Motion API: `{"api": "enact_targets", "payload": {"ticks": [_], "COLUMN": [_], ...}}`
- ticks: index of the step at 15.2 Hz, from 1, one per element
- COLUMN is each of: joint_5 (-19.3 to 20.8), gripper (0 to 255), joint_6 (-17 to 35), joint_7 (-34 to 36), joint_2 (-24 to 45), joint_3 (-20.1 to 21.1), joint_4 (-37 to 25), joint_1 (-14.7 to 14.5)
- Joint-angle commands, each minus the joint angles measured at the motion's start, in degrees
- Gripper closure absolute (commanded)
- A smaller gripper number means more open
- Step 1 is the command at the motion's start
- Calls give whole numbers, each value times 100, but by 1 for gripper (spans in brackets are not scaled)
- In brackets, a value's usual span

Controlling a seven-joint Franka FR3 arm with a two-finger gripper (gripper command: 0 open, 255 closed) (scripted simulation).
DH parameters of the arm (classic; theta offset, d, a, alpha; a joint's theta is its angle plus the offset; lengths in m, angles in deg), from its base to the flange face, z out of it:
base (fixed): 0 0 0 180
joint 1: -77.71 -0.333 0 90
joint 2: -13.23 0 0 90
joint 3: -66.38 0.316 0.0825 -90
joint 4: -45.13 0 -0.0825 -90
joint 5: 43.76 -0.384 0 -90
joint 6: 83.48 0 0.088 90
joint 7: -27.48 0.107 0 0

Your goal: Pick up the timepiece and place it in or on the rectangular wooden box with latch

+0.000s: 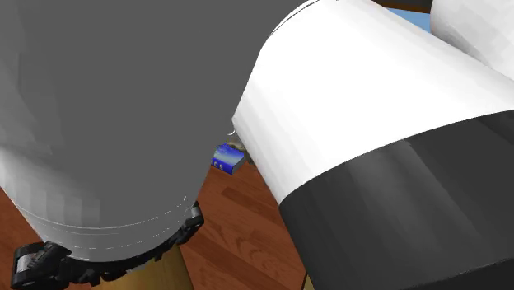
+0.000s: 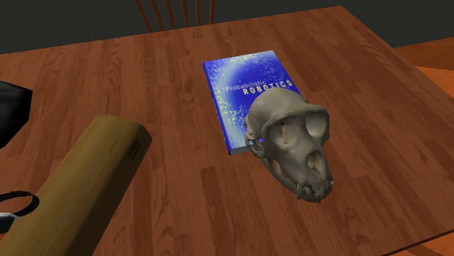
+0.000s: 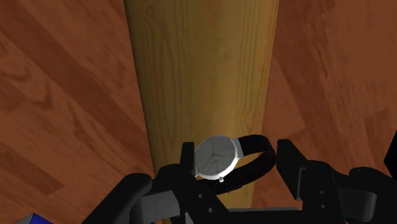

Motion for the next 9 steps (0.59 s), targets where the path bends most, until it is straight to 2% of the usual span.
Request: {"api": "enact_targets", "payload": {"ticks": [1, 9], "joint_5": [35, 213], "gripper": [255, 255], "joint_6": [144, 680], "joint_7": [50, 284], "joint_2": [32, 214], "joint_3": [-6, -24], "joint_4": [117, 513], "joint_1": [5, 10]}}
